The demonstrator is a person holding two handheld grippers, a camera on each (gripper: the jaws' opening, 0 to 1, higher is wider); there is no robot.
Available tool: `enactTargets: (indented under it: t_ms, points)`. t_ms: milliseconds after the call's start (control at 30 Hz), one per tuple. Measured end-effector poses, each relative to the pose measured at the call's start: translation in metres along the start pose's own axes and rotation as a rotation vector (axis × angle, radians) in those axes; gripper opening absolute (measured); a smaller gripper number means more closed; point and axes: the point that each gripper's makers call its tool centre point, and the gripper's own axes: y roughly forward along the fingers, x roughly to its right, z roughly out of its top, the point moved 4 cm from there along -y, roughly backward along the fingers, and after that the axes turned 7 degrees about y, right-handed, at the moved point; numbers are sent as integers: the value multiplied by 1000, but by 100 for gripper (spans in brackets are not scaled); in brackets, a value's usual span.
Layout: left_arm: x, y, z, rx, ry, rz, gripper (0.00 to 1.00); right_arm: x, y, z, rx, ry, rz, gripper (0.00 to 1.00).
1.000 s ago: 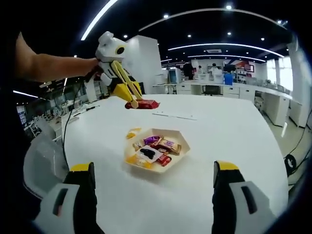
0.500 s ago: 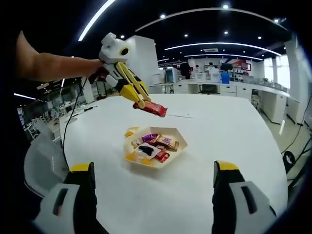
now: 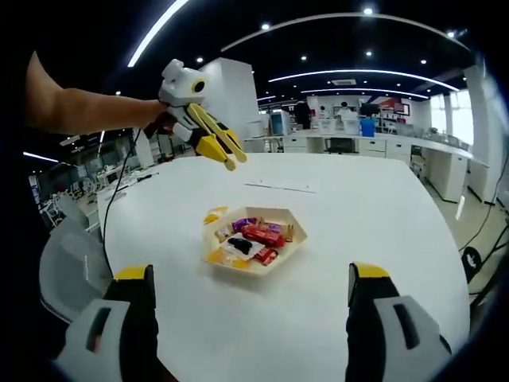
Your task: Place the target food into the container with the food tongs after gripping and lifting it, then release it inside without dropping or visibly crushing the food.
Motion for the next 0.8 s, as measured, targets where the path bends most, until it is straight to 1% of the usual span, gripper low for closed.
enactTargets:
  t_ms: [233, 400, 500, 667, 700, 800]
  points:
    - [-1, -2, -3, 3, -12, 3, 26, 0, 2, 1, -1, -3, 7, 100]
    - [1, -2, 1, 26, -23, 3, 26, 0, 3, 1, -4, -1, 11, 100]
    - [2, -2, 5, 54, -40, -3, 26, -1, 4, -1, -12, -6, 15, 100]
    - [-2, -5, 8, 86, -76, 20, 26, -2, 4, -2, -18, -9, 20, 100]
    - [-5, -6, 6, 91, -91, 28, 26, -1, 4, -2, -18, -8, 19, 100]
    - [-9, -7, 1, 86, -97, 49, 26, 0, 4, -1, -18, -8, 18, 100]
